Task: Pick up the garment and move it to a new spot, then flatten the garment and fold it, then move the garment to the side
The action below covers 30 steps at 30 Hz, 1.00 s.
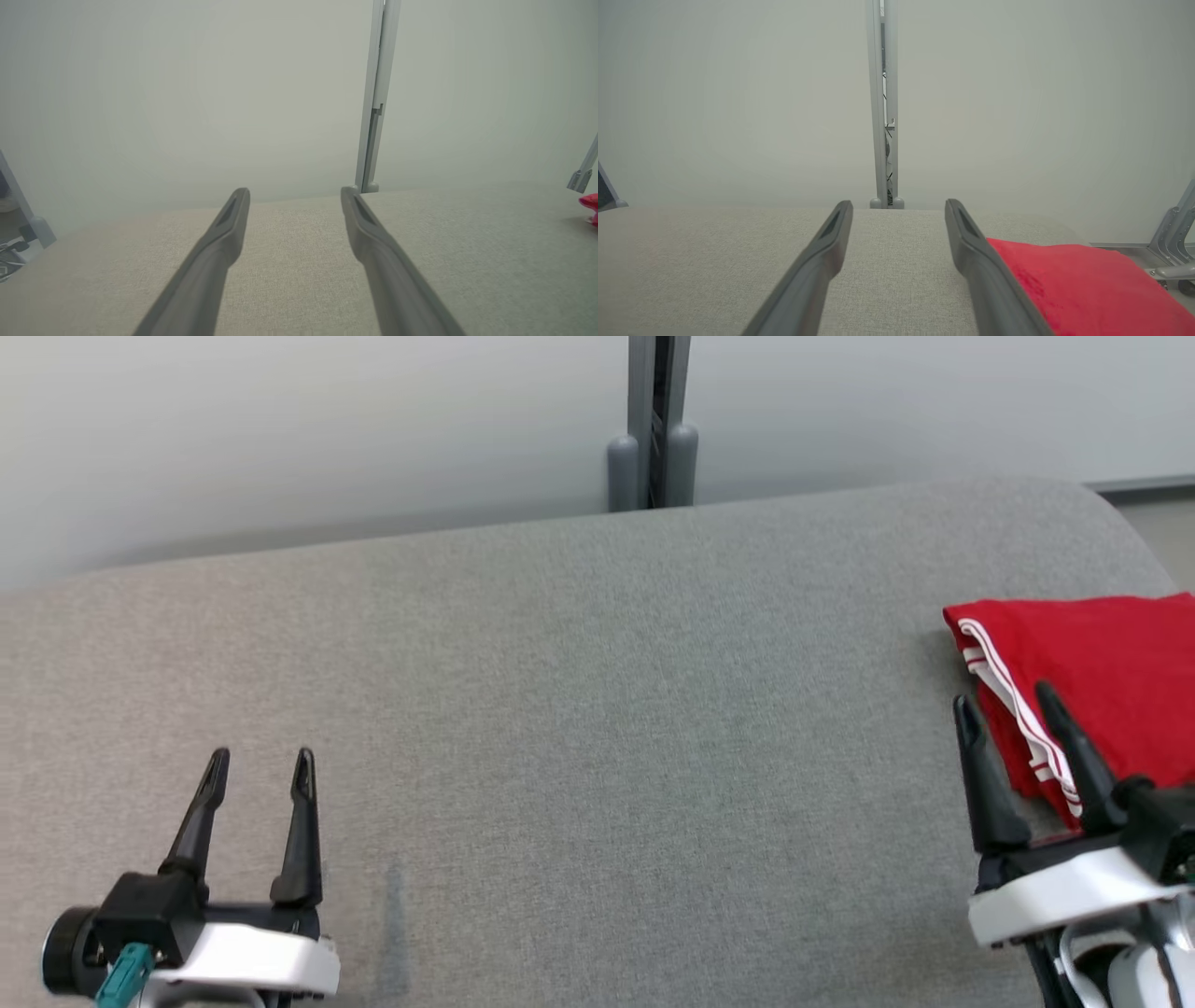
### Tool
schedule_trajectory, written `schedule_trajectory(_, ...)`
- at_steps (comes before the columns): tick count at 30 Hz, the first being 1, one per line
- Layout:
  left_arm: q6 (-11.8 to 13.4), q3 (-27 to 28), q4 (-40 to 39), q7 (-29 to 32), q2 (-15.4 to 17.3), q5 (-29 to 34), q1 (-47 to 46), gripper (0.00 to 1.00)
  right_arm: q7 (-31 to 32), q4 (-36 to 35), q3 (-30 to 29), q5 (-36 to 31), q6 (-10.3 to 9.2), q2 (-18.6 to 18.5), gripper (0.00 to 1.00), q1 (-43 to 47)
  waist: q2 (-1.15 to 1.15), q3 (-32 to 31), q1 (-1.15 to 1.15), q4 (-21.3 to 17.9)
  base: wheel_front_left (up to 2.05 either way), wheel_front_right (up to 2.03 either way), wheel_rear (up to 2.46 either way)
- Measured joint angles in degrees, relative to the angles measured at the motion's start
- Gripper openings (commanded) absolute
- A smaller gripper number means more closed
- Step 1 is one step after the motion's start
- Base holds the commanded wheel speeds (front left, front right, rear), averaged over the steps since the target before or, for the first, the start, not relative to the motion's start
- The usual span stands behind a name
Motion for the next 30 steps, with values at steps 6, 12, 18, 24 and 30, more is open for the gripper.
schedule_trajectory(6,0.4,0.3,0.5,0.1,0.4,-0.7,3.4,1.00,1.3,-0.2,-0.1,-0.9,0.00,0.6,1.00,3.6,0.00,-3.7,0.00,1.2,0.00,0.00,0.00)
schedule_trajectory(12,0.9,0.5,0.7,0.4,1.0,-1.0,5.9,1.00,2.3,-1.2,-0.8,-1.3,0.00,1.3,1.00,6.3,0.00,-6.3,0.00,2.0,0.00,0.00,0.00)
schedule_trajectory(18,1.2,0.5,0.7,0.8,1.4,-1.2,7.5,1.00,3.3,-2.7,-2.0,-1.8,0.00,1.9,1.00,8.8,0.00,-7.7,0.00,2.6,0.00,0.00,0.00)
schedule_trajectory(24,1.4,0.3,0.5,1.3,1.6,-1.4,8.8,1.00,4.4,-3.9,-2.7,-1.9,0.00,2.3,1.00,10.4,0.00,-8.6,0.00,2.8,0.00,0.00,0.00)
schedule_trajectory(30,1.7,0.3,0.1,1.8,2.0,-1.9,9.2,1.00,5.2,-4.7,-2.8,-2.3,0.00,2.6,1.00,10.7,0.00,-8.9,0.00,2.8,0.00,0.00,0.00)
